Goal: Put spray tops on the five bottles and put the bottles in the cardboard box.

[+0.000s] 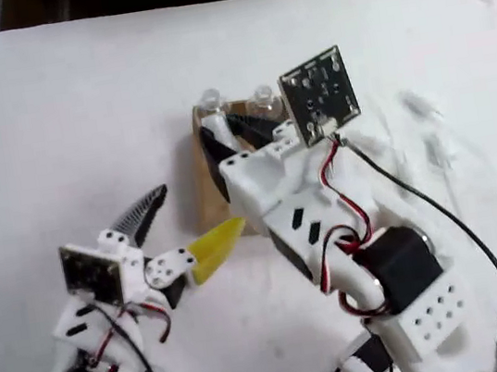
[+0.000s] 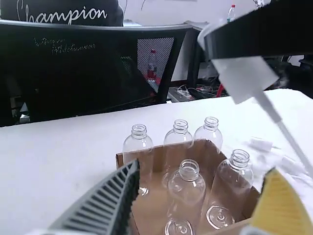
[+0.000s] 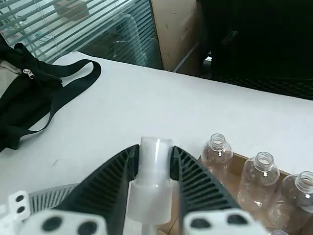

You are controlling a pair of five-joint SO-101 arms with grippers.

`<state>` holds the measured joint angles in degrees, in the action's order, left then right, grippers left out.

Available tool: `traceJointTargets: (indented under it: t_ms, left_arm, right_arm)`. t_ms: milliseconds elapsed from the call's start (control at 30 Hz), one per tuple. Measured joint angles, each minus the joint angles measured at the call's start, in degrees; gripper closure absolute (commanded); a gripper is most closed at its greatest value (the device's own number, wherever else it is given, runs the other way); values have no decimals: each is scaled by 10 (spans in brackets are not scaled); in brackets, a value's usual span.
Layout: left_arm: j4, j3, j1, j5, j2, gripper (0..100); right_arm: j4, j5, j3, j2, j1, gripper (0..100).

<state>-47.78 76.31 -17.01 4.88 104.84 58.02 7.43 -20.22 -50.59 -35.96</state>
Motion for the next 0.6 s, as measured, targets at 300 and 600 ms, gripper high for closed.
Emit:
traceJointTargets:
  t_ms: [300,600]
  left_arm:
    - [-3,-10,21,2,-1,641]
    - [-111,-78,-17,46,0,627]
  right_arm:
    - [-6,-60,-5,-35,0,982]
    - [-110,-97,-87,2,18,982]
